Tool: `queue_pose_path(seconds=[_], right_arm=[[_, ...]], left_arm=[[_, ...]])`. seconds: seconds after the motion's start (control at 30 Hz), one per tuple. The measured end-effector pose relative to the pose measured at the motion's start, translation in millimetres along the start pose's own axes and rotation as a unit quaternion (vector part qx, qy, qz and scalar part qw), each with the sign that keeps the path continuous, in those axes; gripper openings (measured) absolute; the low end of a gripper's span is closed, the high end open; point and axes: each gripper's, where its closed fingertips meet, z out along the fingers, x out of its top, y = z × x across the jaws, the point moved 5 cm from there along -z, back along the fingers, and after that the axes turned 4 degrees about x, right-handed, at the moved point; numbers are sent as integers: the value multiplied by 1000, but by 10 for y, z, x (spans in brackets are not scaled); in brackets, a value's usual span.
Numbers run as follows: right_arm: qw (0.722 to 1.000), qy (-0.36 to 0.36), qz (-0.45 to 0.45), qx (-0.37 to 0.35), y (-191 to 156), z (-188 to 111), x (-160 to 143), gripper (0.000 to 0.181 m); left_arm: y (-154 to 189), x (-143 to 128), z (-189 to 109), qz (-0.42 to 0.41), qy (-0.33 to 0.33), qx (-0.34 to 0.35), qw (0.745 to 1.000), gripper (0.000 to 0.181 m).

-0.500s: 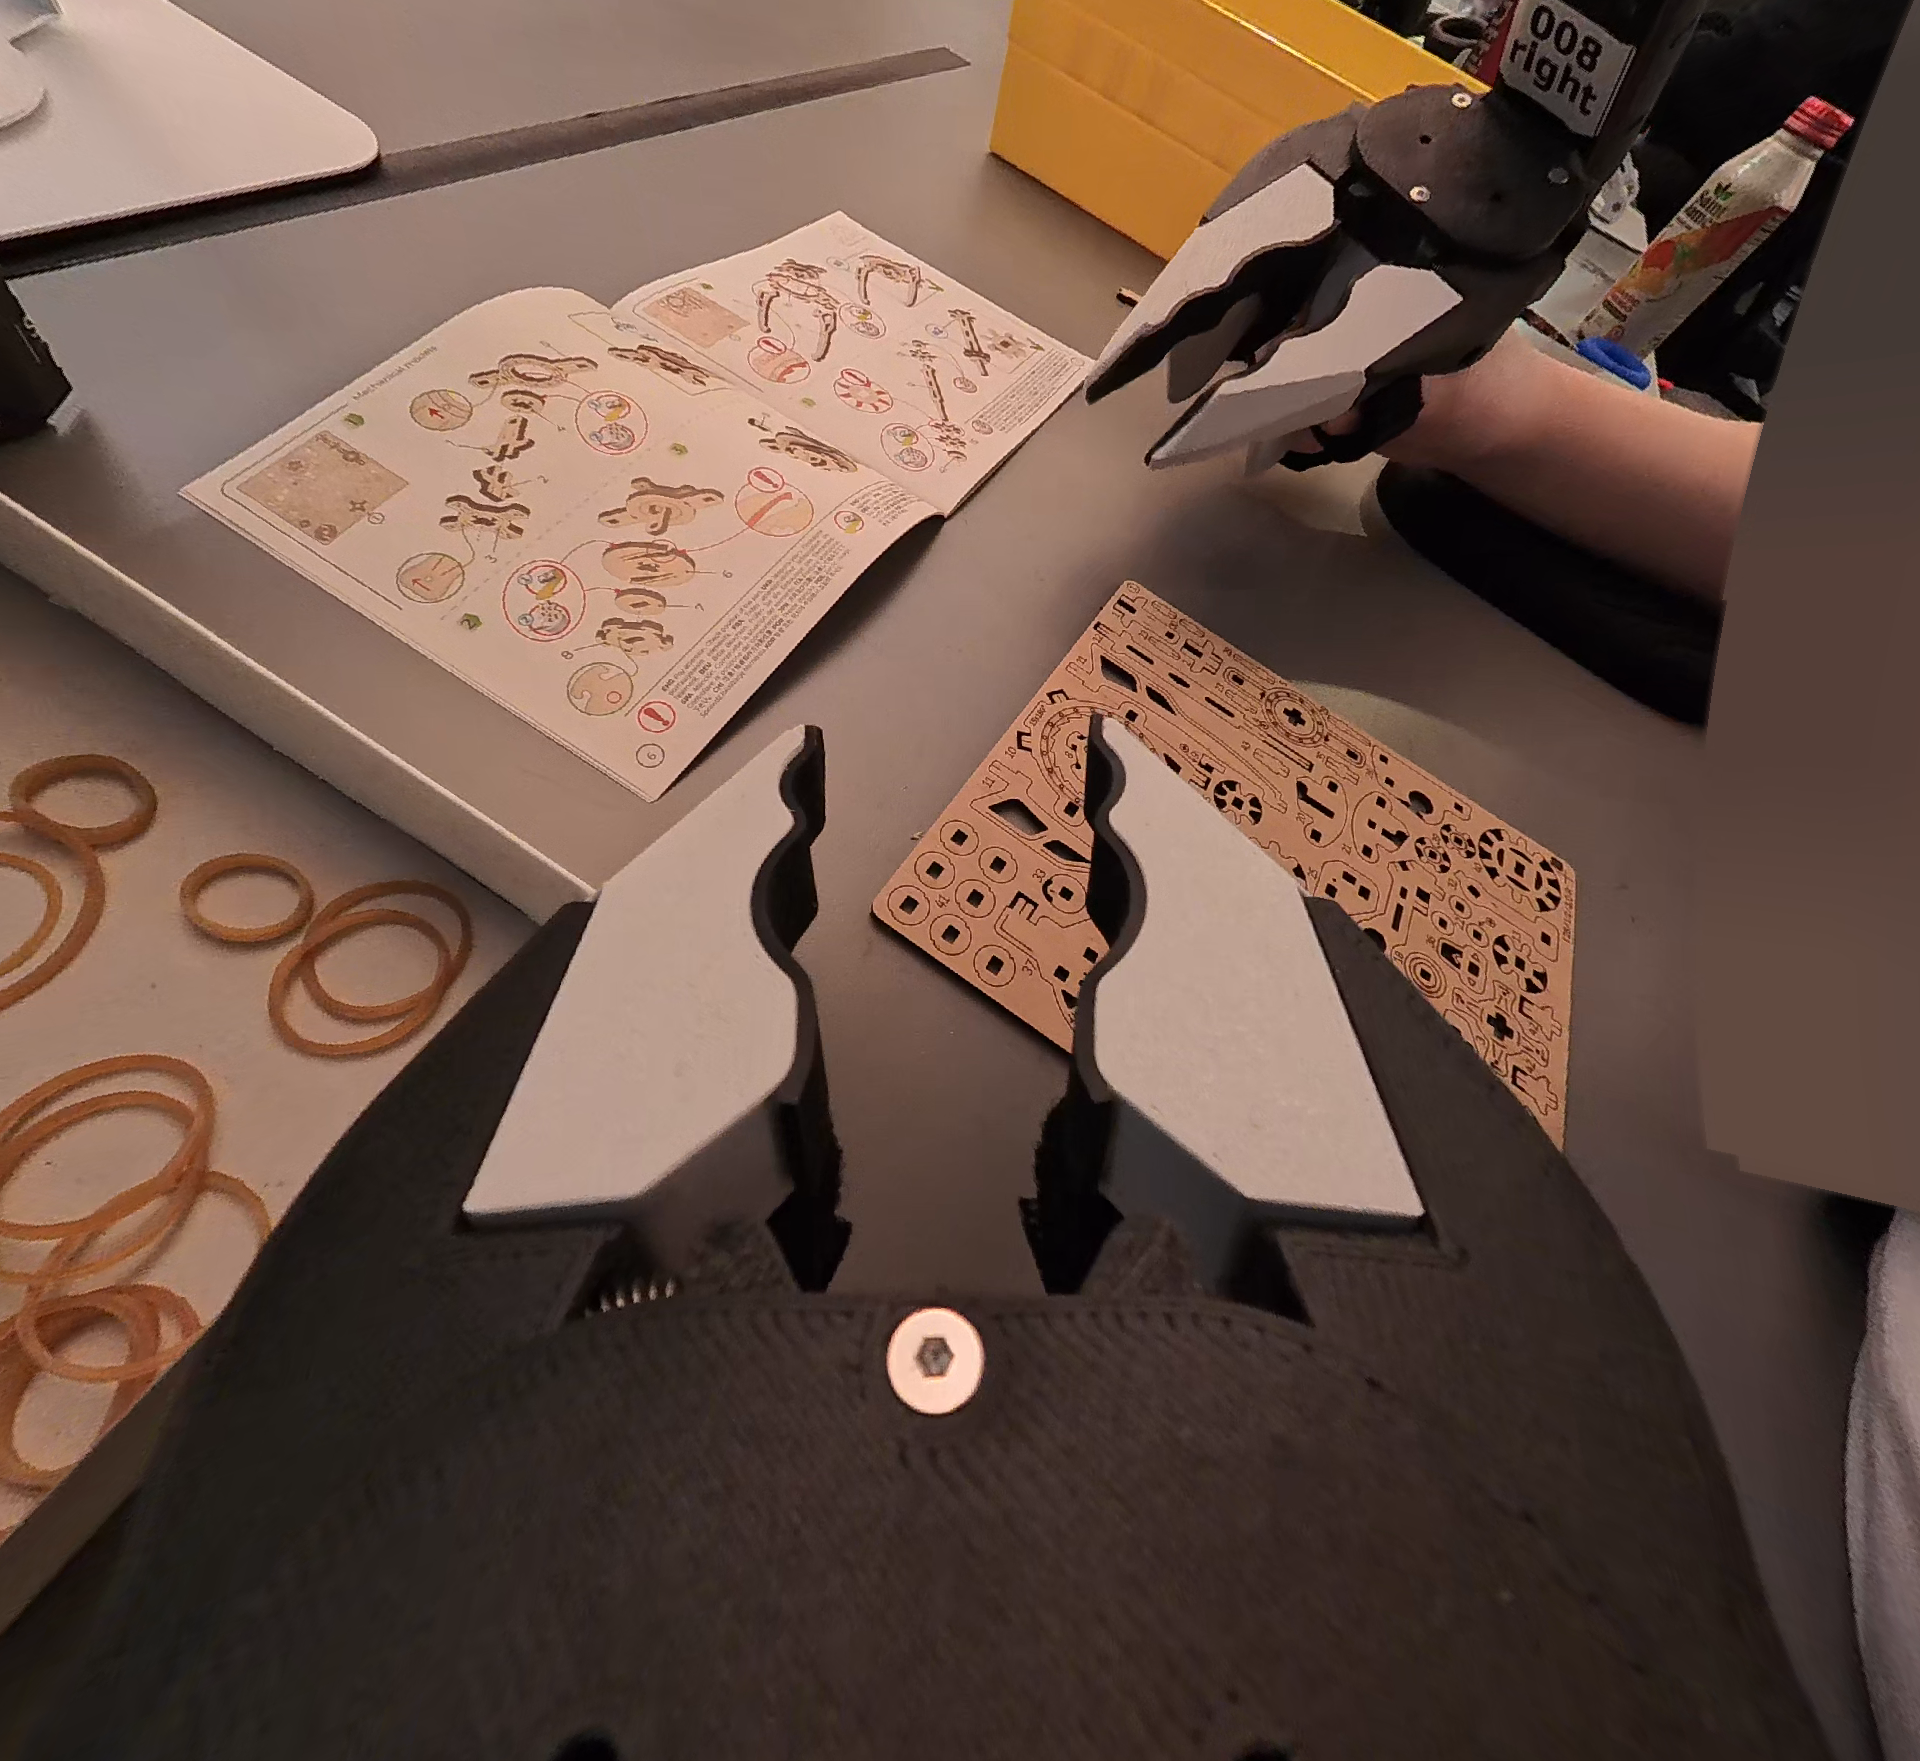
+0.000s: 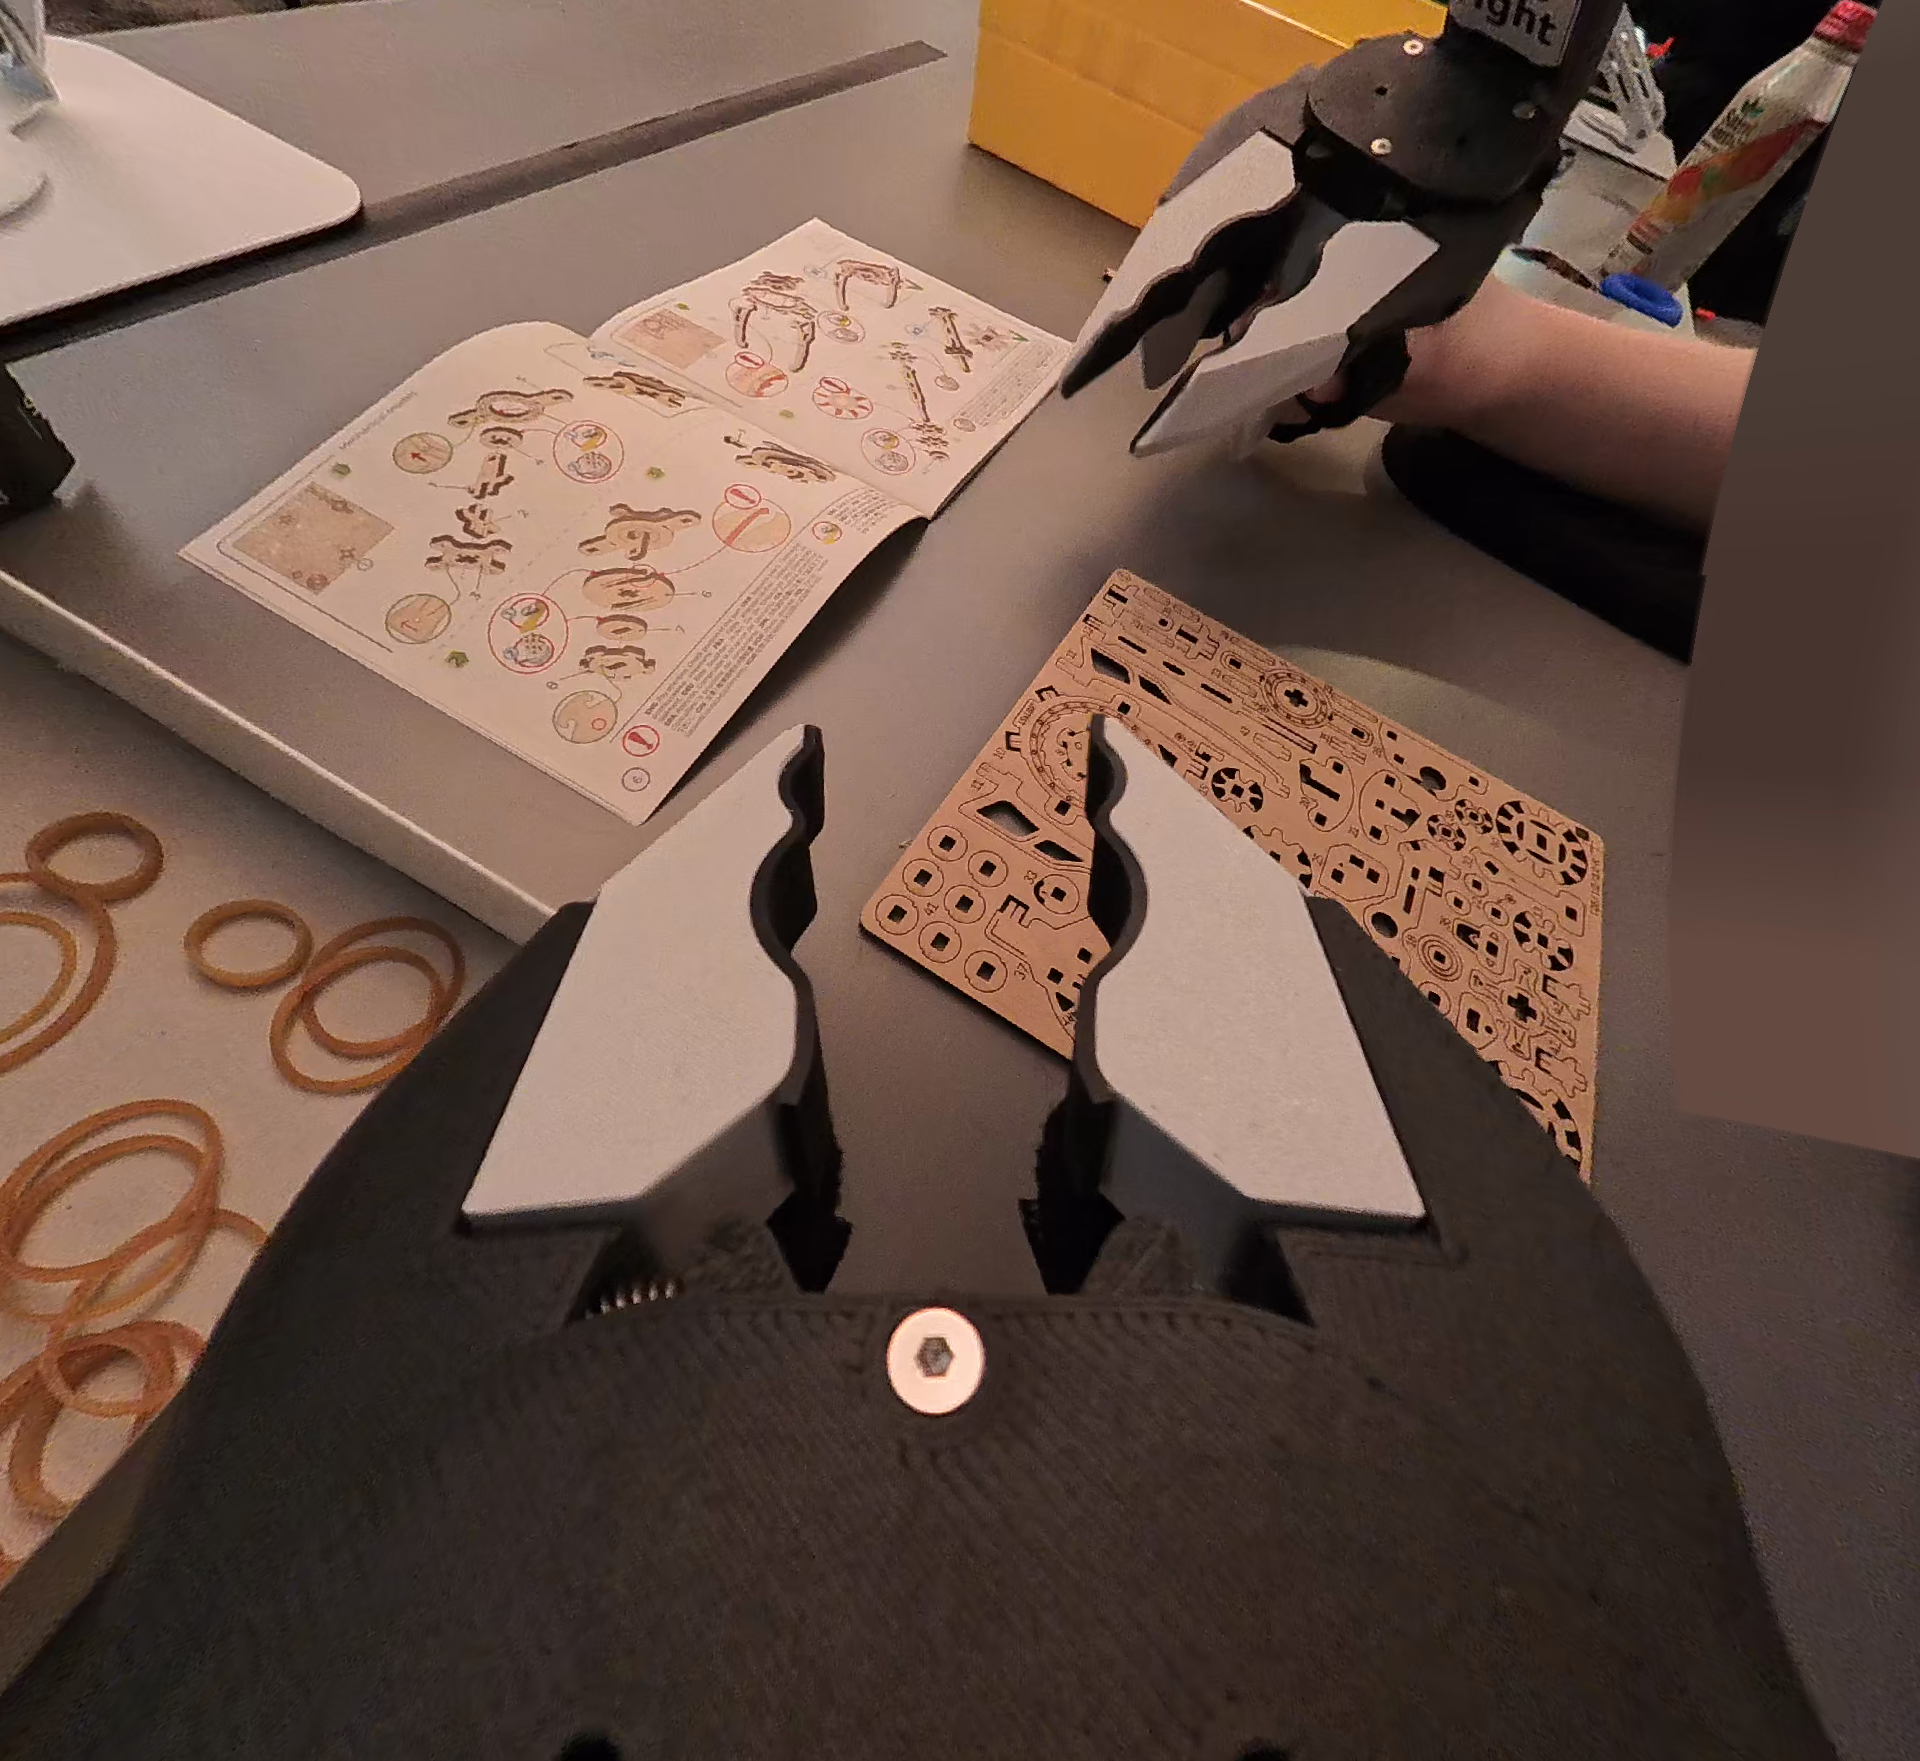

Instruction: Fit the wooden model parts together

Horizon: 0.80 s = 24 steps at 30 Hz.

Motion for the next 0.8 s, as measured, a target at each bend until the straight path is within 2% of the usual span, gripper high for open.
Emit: queue_pose_path(seconds=[0.13,0.23,0.33,0.43,0.53,0.6,0.67,0.8], right_arm=[[999,20,1,30,-53,-21,50,32],[998,25,-12,51,-131,-15,84,38],[996,17,-41,82,-264,-23,105,40],[994,-20,-57,93,-354,-32,73,40],[992,-75,-51,85,-385,-26,-19,40],[992,-102,-22,71,-354,-17,-58,40],[989,-105,26,104,-400,-19,-61,42],[967,-133,151,155,-426,-33,-166,58]], left_arm=[[40,-13,51,3,-16,-1,1000,71],[116,54,97,4,-11,-24,1000,71],[293,224,146,-36,-14,-101,994,70],[443,329,252,-69,-67,-166,981,66],[507,345,441,-50,-138,-192,970,66],[535,320,590,-44,-187,-209,959,69],[553,272,742,-25,-222,-212,951,72],[575,200,931,29,-228,-196,953,74]])
